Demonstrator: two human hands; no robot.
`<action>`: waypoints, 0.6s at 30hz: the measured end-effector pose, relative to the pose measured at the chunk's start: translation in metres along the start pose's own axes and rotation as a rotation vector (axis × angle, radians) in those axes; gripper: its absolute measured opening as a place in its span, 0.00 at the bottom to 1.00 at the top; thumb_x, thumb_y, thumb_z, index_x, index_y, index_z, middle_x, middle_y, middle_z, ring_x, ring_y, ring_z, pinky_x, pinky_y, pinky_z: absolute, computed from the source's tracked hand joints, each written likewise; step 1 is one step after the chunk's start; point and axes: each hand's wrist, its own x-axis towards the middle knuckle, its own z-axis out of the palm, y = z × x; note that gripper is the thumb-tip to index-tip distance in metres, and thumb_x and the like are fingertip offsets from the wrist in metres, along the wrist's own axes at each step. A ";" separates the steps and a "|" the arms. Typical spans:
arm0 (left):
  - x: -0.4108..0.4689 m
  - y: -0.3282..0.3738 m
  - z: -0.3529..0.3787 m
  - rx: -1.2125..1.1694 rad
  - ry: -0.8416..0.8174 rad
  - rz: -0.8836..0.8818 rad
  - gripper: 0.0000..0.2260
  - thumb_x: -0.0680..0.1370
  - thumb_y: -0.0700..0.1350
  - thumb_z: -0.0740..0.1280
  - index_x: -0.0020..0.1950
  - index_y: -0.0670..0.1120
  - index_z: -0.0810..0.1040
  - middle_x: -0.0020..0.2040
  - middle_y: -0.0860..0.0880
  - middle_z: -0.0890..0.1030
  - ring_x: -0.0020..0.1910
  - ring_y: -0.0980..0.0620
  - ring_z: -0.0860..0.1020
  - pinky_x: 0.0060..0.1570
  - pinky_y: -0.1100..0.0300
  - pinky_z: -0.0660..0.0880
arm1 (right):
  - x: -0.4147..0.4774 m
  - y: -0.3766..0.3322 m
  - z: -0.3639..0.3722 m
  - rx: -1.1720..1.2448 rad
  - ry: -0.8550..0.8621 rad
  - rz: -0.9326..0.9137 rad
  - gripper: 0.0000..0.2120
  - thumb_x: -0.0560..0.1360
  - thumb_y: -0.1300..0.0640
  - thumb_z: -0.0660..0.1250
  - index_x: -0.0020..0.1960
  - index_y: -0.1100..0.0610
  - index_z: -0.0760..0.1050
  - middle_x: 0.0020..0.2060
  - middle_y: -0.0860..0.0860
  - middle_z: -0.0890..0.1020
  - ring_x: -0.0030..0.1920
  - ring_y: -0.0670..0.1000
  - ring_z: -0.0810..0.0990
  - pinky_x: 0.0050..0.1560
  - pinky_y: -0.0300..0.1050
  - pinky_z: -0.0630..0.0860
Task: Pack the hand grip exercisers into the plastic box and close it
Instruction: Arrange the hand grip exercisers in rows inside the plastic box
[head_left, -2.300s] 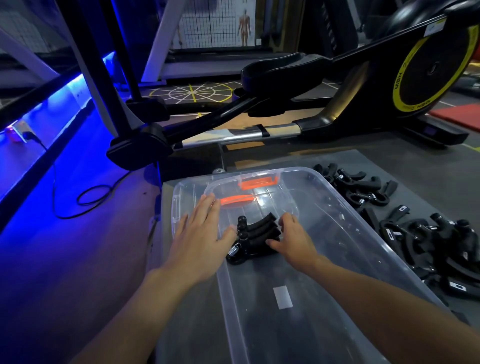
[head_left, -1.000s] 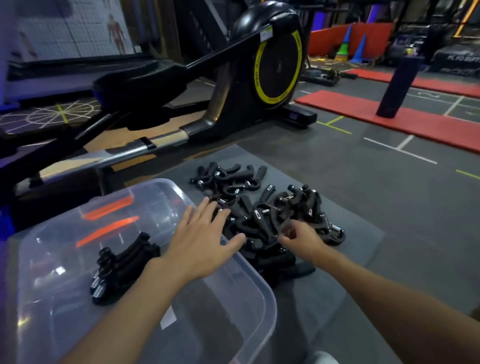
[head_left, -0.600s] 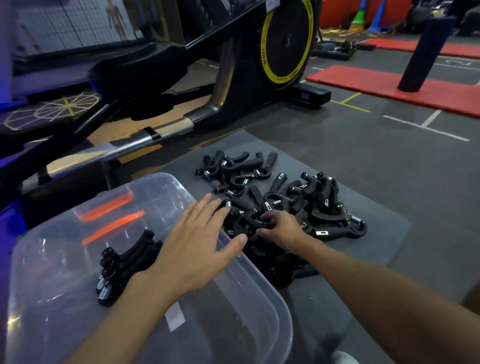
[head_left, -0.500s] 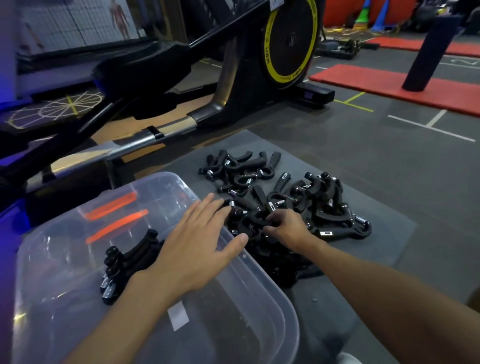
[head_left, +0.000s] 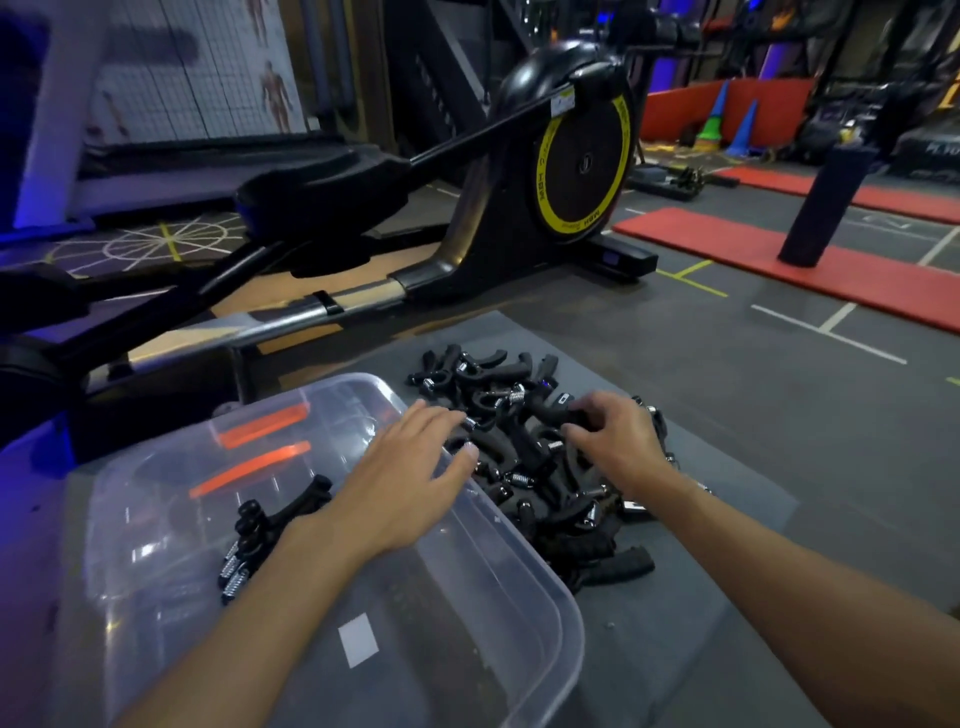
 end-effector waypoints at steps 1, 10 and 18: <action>0.000 0.002 -0.007 -0.023 0.037 -0.003 0.29 0.77 0.64 0.50 0.74 0.51 0.64 0.75 0.53 0.65 0.77 0.54 0.55 0.75 0.52 0.54 | -0.002 -0.011 -0.008 0.009 0.023 -0.027 0.10 0.71 0.58 0.73 0.50 0.48 0.80 0.40 0.47 0.82 0.36 0.46 0.79 0.37 0.31 0.74; -0.021 0.012 -0.081 -0.223 0.353 -0.025 0.21 0.80 0.51 0.63 0.73 0.54 0.65 0.68 0.59 0.68 0.67 0.61 0.65 0.66 0.59 0.63 | -0.039 -0.119 -0.027 0.193 -0.067 -0.374 0.12 0.70 0.60 0.75 0.47 0.45 0.81 0.35 0.46 0.83 0.34 0.43 0.80 0.39 0.37 0.76; -0.059 -0.037 -0.101 -0.297 0.378 -0.161 0.24 0.78 0.45 0.68 0.72 0.55 0.67 0.64 0.53 0.75 0.64 0.55 0.73 0.65 0.55 0.71 | -0.063 -0.164 0.016 0.161 -0.274 -0.504 0.14 0.70 0.63 0.75 0.50 0.47 0.81 0.41 0.45 0.84 0.41 0.40 0.82 0.45 0.34 0.77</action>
